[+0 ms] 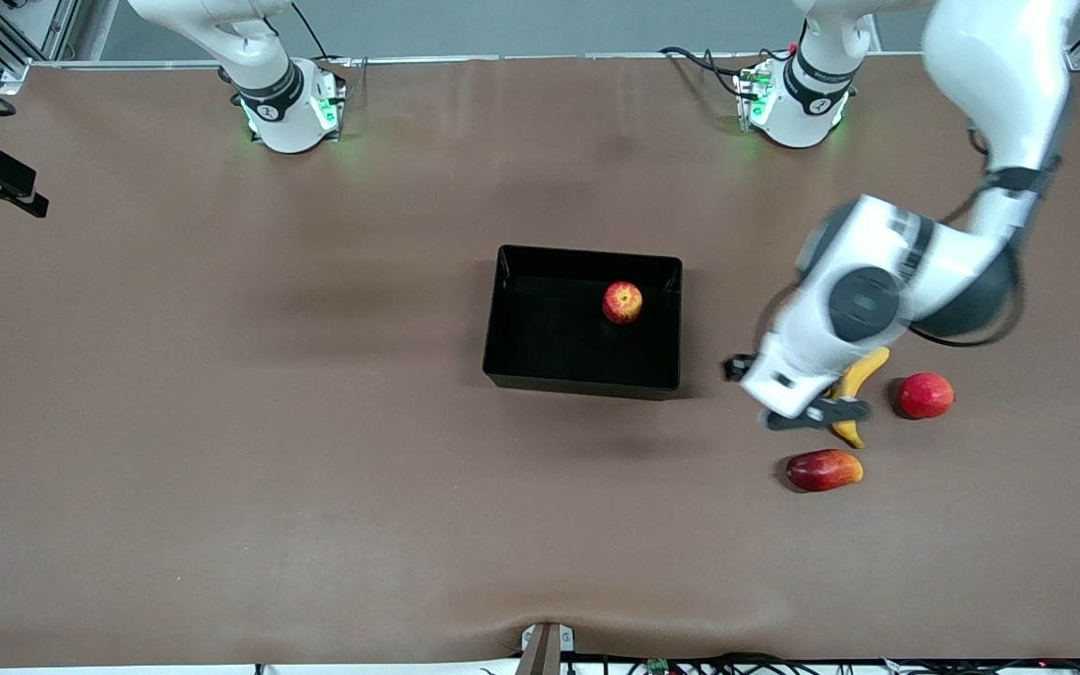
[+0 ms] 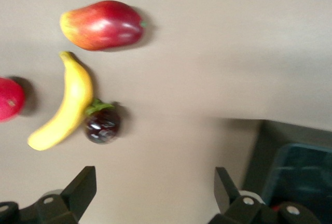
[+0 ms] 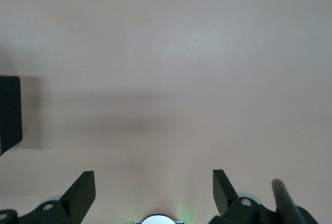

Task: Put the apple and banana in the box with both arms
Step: 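Move the left gripper back over the yellow banana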

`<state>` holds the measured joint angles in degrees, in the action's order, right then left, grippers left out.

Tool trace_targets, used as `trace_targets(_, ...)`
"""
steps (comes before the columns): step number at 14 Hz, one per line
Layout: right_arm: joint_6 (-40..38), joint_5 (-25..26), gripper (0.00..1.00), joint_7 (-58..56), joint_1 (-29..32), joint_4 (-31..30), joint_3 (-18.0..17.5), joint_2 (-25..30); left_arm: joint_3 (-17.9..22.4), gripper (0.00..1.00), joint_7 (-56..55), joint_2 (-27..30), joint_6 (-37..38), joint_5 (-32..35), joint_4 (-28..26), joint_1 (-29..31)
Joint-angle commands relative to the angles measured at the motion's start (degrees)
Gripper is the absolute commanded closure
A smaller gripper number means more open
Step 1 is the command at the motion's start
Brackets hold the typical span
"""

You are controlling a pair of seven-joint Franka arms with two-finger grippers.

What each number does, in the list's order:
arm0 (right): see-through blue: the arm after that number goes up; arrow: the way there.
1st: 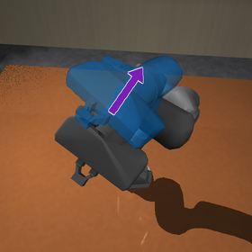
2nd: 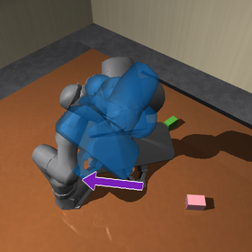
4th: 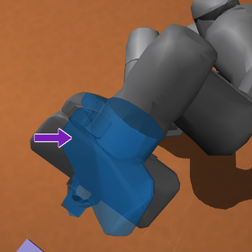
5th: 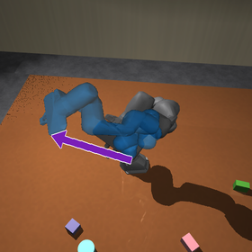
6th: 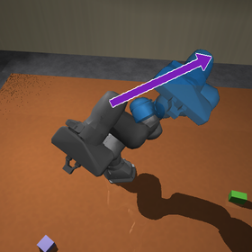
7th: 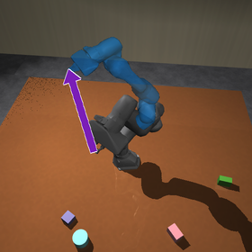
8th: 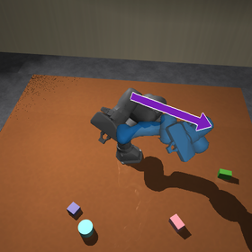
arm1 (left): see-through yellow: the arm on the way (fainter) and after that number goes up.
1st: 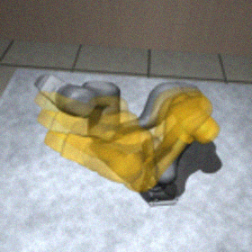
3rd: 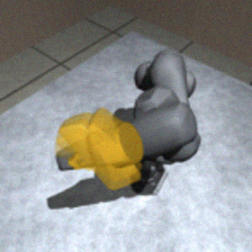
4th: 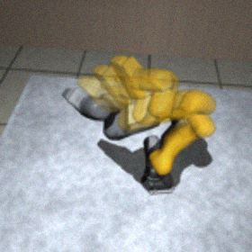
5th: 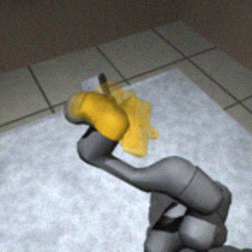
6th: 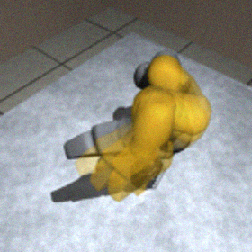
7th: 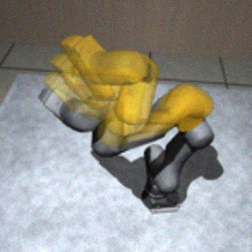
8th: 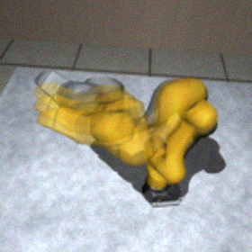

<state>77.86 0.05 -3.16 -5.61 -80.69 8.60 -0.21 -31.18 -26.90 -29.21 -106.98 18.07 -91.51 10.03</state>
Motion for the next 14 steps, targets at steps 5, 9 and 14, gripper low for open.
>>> trace_targets(5,0.2,-0.8,0.0,-0.9,1.2,-0.1,-0.5,0.1,-0.8,0.0,24.3,0.6,-0.7,5.3,-6.7,9.6)
trace_targets(9,0.2,-0.8,0.0,-0.9,1.2,-0.1,-0.5,0.1,-1.0,0.0,46.2,0.6,-11.3,5.4,-12.5,16.8)
trace_targets(14,0.1,-0.8,0.0,-0.9,1.2,-0.2,-0.5,0.1,-0.9,0.0,49.0,0.1,-19.7,5.4,-19.3,18.2)
